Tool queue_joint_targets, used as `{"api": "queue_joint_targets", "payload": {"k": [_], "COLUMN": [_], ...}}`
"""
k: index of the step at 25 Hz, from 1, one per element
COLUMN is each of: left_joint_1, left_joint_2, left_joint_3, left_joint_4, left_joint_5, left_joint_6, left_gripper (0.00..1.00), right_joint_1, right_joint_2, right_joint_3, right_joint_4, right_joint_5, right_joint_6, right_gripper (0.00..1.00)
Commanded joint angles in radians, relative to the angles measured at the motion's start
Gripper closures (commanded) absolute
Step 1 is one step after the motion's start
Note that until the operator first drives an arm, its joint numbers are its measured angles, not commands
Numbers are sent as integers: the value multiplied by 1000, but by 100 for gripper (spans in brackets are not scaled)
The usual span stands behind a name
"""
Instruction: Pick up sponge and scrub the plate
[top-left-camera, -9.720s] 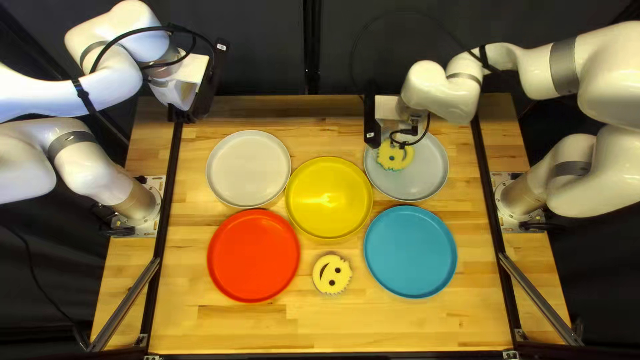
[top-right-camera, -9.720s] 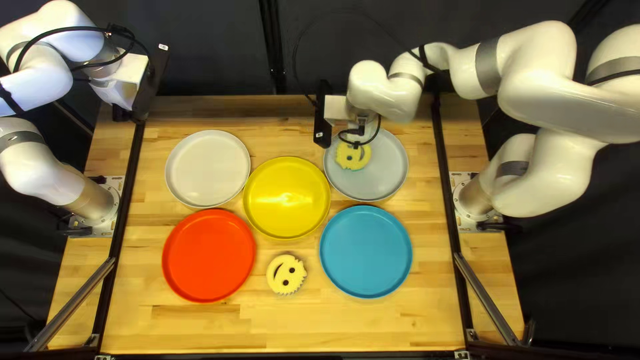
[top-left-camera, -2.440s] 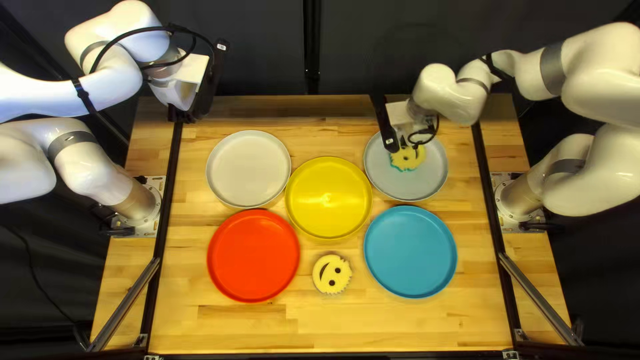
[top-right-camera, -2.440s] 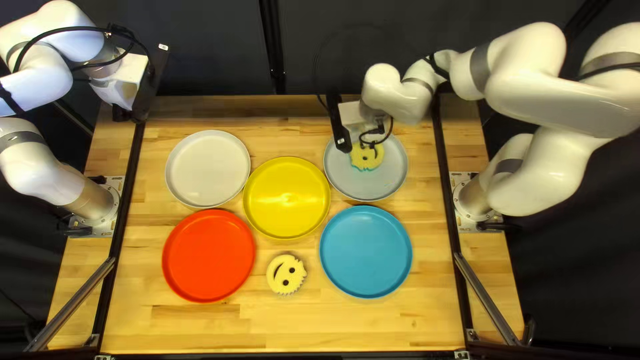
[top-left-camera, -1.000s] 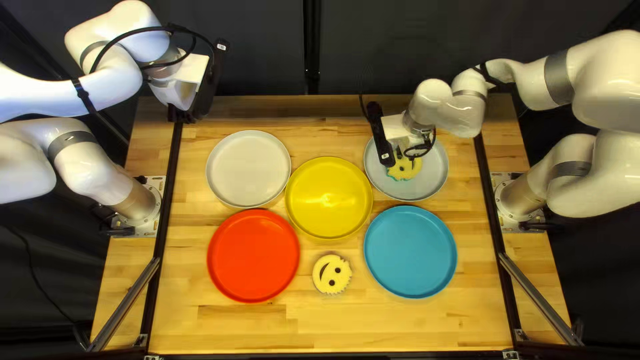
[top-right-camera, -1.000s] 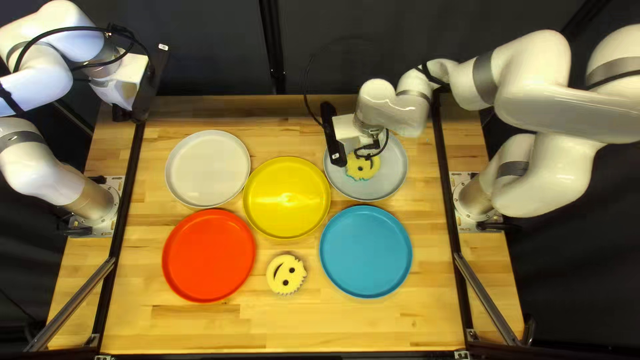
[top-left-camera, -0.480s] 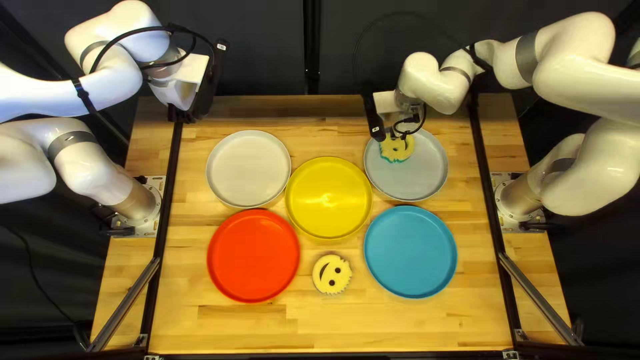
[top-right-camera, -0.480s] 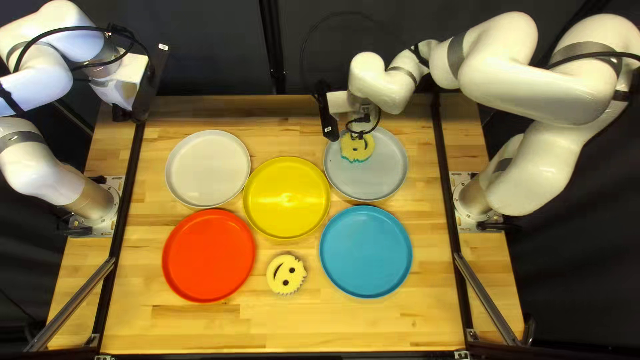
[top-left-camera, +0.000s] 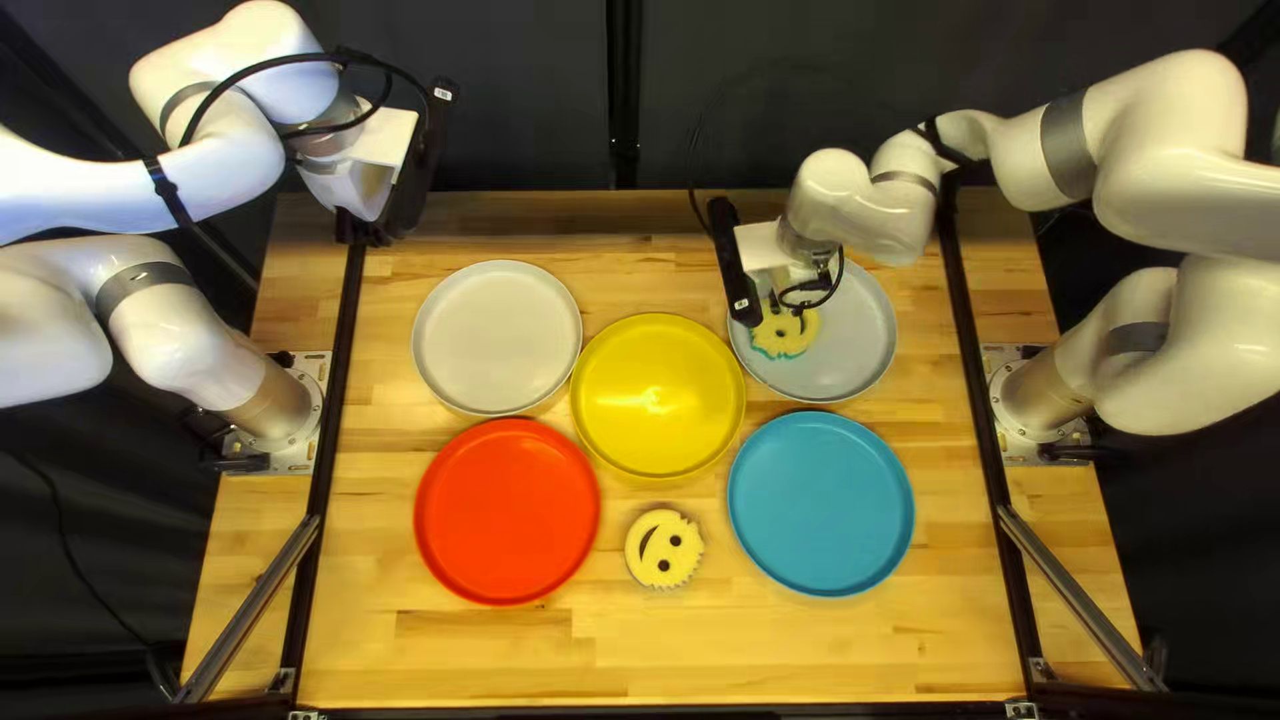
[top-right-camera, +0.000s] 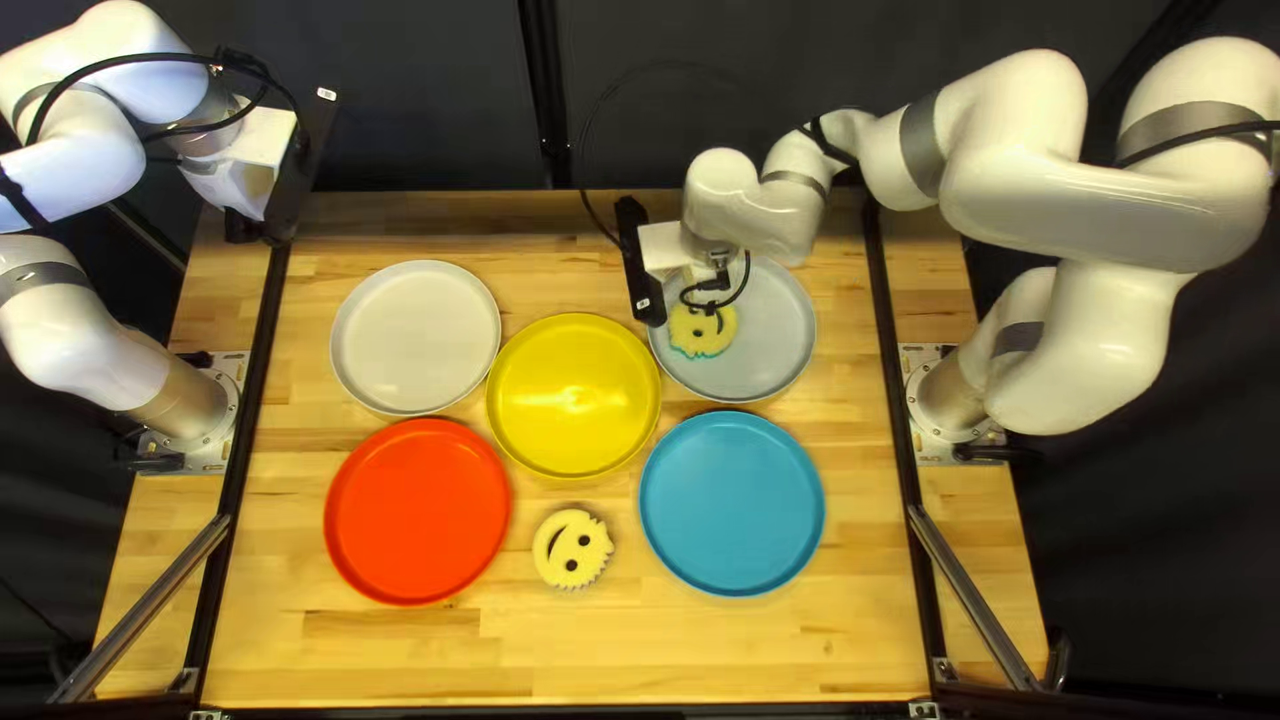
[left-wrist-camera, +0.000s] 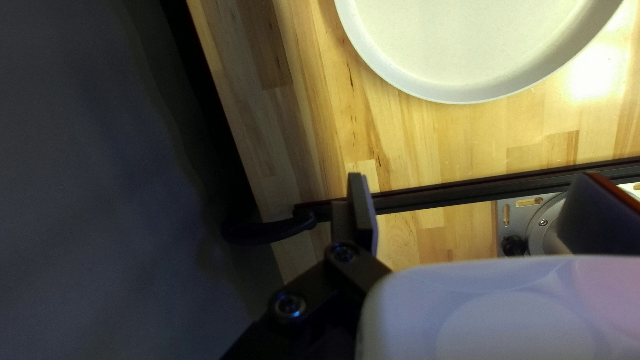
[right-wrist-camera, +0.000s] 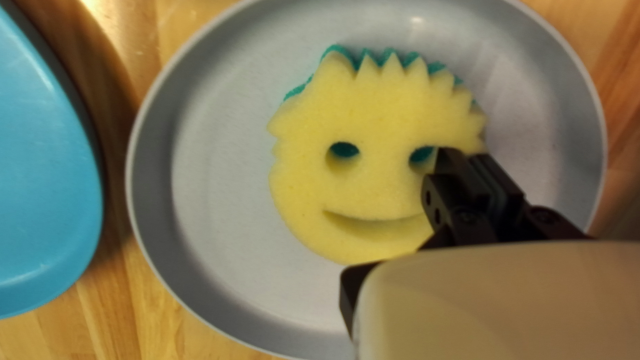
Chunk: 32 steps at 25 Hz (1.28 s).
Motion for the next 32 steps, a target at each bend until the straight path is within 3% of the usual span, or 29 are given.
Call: {"api": "queue_joint_targets", "payload": {"k": [1, 8, 15, 27, 32], "left_joint_1": [0, 0, 0, 0, 0], "left_joint_2": [0, 0, 0, 0, 0], "left_joint_3": [0, 0, 0, 0, 0], "left_joint_4": [0, 0, 0, 0, 0], "left_joint_5": [0, 0, 0, 0, 0], "left_joint_6": [0, 0, 0, 0, 0], "left_gripper": [0, 0, 0, 0, 0], "right_joint_1": [-47, -150, -192, 12, 47], "right_joint_2": [29, 57, 31, -104, -116], "right_joint_3": [-25, -61, -53, 100, 123], "right_joint_4": [13, 53, 59, 5, -21], "right_joint_5": [1, 24, 48, -7, -22], "right_joint_6": [-55, -167, -187, 12, 50], "right_gripper": [100, 100, 100, 100, 100]}}
